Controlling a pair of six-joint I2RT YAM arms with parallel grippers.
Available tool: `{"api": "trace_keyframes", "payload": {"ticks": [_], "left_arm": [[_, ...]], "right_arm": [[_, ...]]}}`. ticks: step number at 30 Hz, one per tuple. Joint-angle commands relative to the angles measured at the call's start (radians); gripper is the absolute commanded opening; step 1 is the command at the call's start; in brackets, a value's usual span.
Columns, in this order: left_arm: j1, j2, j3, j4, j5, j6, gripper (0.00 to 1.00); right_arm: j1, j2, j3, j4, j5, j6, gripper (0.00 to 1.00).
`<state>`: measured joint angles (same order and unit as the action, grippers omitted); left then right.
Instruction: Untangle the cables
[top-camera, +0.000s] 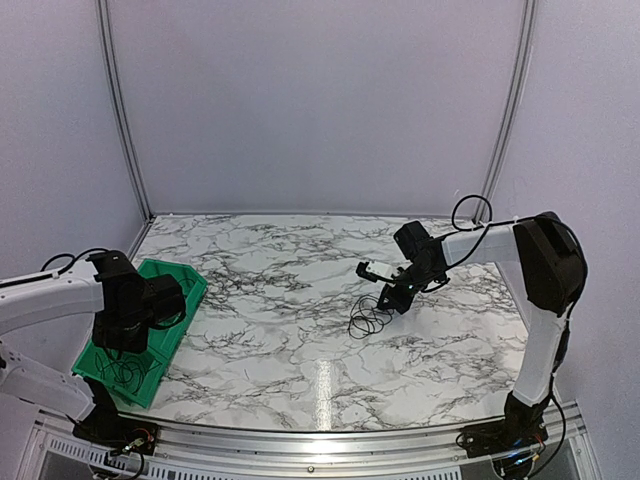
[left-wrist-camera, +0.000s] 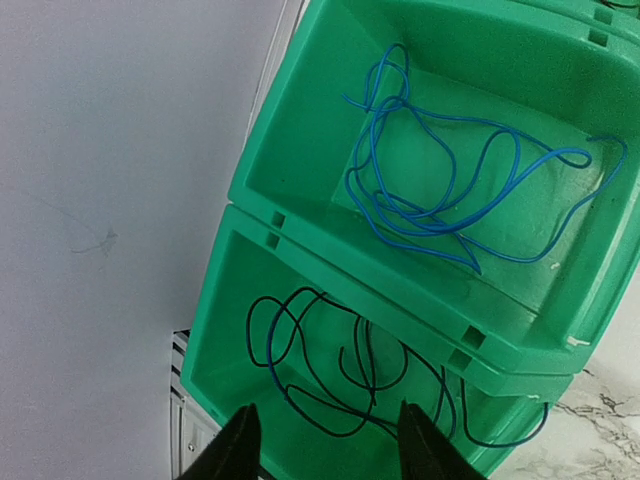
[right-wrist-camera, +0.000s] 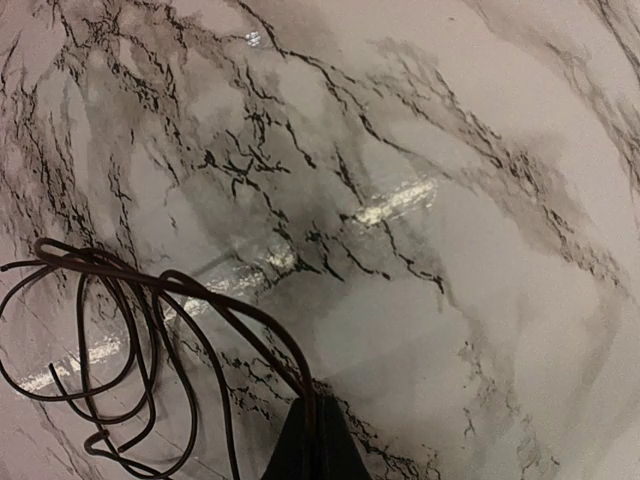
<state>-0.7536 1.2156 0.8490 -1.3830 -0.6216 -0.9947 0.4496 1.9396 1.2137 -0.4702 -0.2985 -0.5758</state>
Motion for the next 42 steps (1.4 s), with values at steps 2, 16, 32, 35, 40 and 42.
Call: {"api": "trace_keyframes", "payload": {"ticks": [2, 16, 32, 35, 40, 42], "left_arm": [[0.007, -0.028, 0.022, -0.02, -0.001, 0.011, 0.58], [-0.196, 0.045, 0.351, 0.755, 0.083, 0.444, 0.62], [-0.204, 0.618, 0.234, 1.887, 0.569, 0.48, 0.63], [-0.213, 0.738, 0.301, 1.945, 0.561, 0.483, 0.62], [-0.214, 0.895, 0.411, 2.015, 0.617, 0.477, 0.57], [-0.214, 0.939, 0.451, 2.022, 0.66, 0.461, 0.54]], "right_arm": [[-0.016, 0.047, -0.008, -0.092, 0.033, 0.0, 0.0], [-0.016, -0.039, -0.012, -0.083, 0.039, -0.001, 0.0], [-0.016, -0.135, -0.014, -0.109, -0.131, -0.021, 0.0], [-0.015, -0.131, -0.013, -0.114, -0.145, -0.024, 0.0], [-0.016, -0.13, -0.014, -0.117, -0.155, -0.024, 0.0], [-0.016, -0.128, -0.014, -0.117, -0.155, -0.025, 0.0]]}}
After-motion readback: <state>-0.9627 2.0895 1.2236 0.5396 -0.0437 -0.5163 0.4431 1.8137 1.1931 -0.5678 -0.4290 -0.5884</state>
